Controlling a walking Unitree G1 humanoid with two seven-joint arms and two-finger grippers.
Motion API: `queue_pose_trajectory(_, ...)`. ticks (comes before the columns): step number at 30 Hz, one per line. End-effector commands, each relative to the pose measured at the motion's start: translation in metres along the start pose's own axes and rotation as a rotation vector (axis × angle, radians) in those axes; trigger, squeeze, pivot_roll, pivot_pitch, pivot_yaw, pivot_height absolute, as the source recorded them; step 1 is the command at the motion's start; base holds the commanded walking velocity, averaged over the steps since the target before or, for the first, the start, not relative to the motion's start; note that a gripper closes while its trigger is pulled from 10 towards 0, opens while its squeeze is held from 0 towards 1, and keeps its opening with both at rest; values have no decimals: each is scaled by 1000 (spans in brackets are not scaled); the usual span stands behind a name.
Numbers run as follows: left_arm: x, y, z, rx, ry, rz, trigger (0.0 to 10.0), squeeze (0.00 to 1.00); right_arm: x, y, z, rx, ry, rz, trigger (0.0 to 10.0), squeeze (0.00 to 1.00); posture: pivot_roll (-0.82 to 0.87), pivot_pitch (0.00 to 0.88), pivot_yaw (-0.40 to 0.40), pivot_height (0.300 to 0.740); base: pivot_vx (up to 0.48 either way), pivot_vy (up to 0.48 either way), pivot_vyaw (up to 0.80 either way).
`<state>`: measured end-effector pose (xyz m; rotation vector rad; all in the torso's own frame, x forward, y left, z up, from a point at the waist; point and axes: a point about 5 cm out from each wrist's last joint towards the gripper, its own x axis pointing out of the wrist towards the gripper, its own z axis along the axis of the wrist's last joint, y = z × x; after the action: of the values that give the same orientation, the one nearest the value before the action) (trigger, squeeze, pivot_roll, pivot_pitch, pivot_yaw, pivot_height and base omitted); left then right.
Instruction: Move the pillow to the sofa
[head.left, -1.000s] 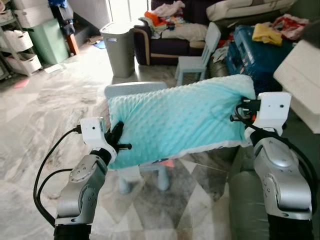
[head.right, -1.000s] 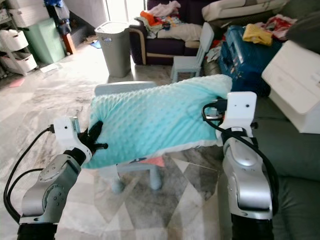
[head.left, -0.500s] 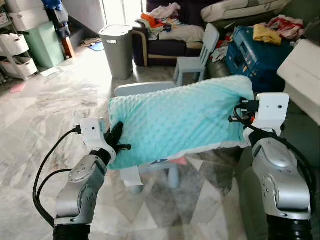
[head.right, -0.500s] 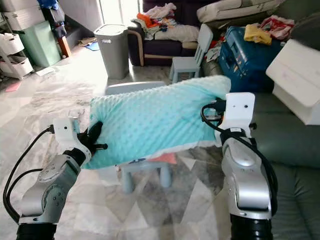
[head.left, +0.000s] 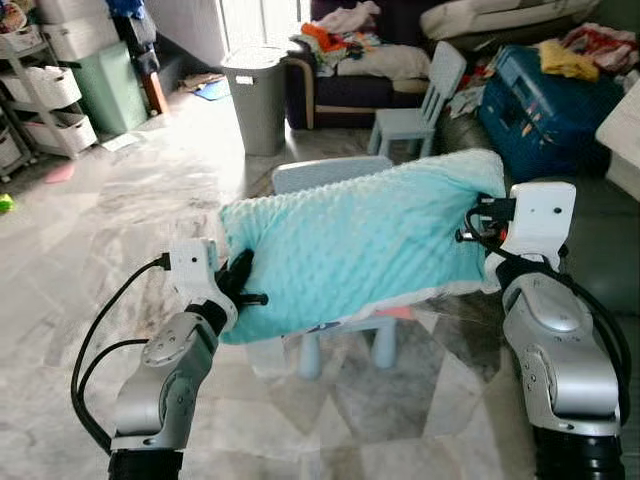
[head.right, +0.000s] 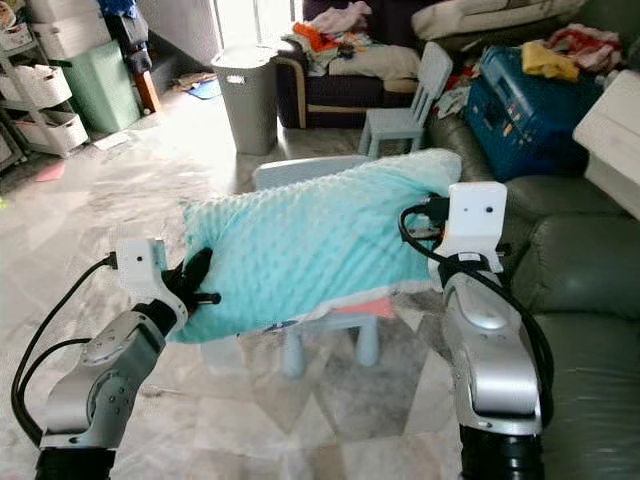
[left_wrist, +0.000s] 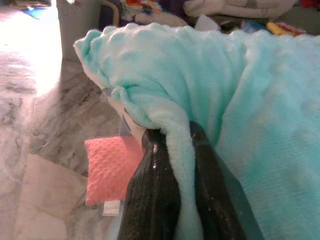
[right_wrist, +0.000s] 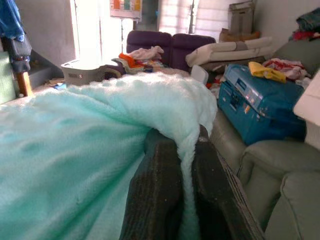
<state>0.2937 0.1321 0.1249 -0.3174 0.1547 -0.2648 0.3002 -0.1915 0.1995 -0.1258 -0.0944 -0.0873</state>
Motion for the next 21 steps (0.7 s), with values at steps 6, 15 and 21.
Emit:
queue_pose_trajectory(6,0,0,7,23,-21,-7,10000,0,1,1,6,4,-23,8,10000,0,-95,0,23,740,0,0,0)
queue_pose_trajectory(15,0,-1,6,23,-22,-10,10000,0,0,1,6,6,-25,5,10000,0,-95,0,22,740,0,0,0)
queue_pose_trajectory(21,0,0,6,26,-21,-6,10000,0,1,1,4,15,-10,0,10000,0,-95,0,23,740,0,0,-263)
